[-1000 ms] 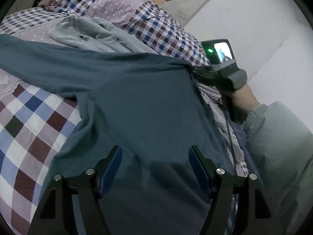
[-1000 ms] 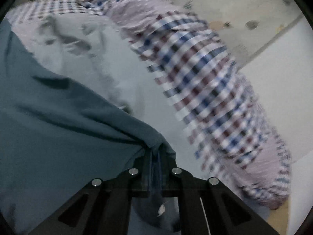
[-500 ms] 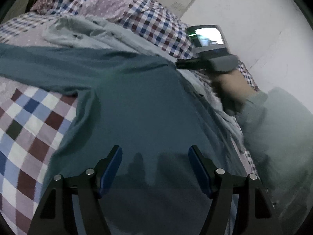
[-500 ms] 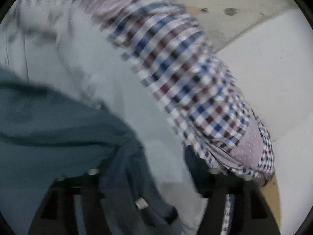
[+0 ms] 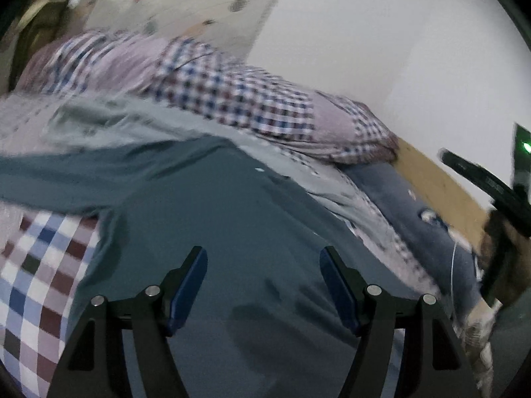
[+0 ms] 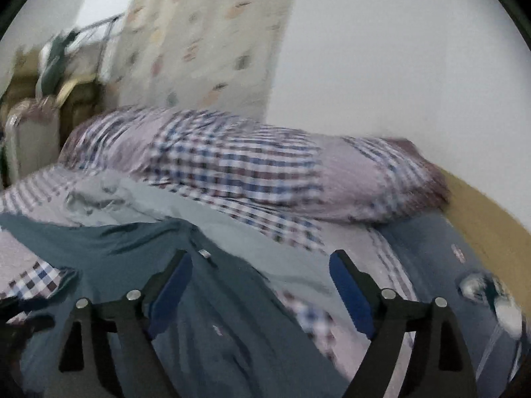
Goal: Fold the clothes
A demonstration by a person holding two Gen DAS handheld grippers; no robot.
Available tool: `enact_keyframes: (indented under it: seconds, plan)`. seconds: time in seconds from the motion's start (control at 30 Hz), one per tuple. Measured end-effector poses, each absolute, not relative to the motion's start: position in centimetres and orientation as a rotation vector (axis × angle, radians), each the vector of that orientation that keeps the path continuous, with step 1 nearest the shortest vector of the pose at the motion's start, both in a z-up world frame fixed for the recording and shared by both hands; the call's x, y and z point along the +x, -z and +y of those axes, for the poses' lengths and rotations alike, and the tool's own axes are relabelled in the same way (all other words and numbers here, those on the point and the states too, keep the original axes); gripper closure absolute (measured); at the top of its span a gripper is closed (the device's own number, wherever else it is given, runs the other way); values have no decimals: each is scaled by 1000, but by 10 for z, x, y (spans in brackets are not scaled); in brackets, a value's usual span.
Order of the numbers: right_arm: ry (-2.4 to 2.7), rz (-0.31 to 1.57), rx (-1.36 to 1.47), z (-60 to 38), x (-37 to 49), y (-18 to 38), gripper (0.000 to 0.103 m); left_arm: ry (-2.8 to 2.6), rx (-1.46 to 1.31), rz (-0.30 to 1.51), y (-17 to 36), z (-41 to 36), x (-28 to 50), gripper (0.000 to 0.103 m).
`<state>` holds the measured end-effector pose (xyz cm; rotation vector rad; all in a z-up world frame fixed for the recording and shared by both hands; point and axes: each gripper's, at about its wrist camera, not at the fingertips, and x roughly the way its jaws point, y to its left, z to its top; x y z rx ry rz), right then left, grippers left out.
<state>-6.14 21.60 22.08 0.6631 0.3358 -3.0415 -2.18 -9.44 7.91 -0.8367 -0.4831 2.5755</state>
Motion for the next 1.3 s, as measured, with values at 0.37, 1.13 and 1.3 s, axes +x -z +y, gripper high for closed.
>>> enact_keyframes:
  seconds: [0.37, 1.13, 1.3]
  plan:
    - [3447, -355, 665, 444, 123, -161, 13, -2381, -727, -102, -98, 44, 37, 29]
    - [3239, -727, 1392, 614, 138, -49, 36, -2040, -742, 237, -96, 387, 102, 29]
    - [3116, -624, 1558, 611, 123, -23, 51, -2027, -768, 234, -88, 408, 105, 29]
